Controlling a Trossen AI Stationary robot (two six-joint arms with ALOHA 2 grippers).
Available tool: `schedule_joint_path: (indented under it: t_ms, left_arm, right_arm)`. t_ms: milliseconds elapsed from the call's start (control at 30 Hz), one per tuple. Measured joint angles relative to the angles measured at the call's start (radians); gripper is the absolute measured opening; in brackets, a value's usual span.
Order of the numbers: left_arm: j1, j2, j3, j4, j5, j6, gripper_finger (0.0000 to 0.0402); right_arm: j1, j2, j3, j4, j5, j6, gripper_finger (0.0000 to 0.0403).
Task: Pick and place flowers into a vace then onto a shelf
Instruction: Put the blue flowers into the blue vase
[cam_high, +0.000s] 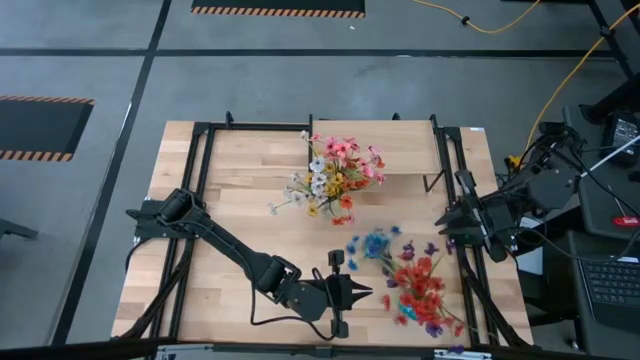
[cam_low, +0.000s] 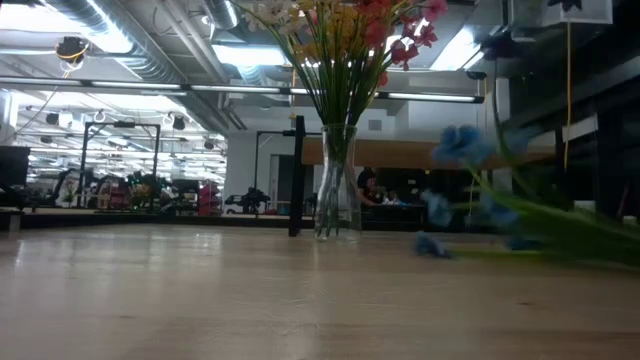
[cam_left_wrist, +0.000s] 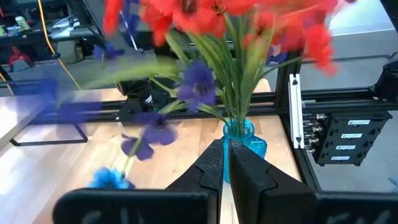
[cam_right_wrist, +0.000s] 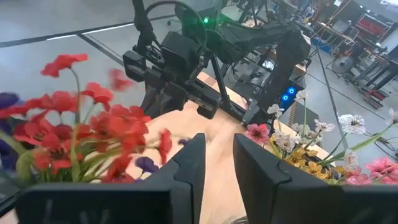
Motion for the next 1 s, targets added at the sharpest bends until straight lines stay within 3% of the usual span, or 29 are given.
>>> schedule_joint_path:
  t_ms: [400, 800, 1000]
  left_arm:
    - [0.0, 0.0, 0.0, -0.001, 0.0, 0.0, 0.0017]
    - [0.001, 0.0, 0.0, -0.062, -0.029, -0.011, 0.0017]
    - [0.001, 0.0, 0.0, -0.052, -0.029, -0.026, 0.0017]
  right_arm:
    - [0.0, 0.003, 0.013, 0.061, 0.006, -0.039, 0.0086]
    - [-0.016, -0.032, 0.018, -0.134, 0.005, 0.159, 0.0086]
    - [-0.058, -0.117, -0.085, -0.137, 0.005, 0.251, 0.0077]
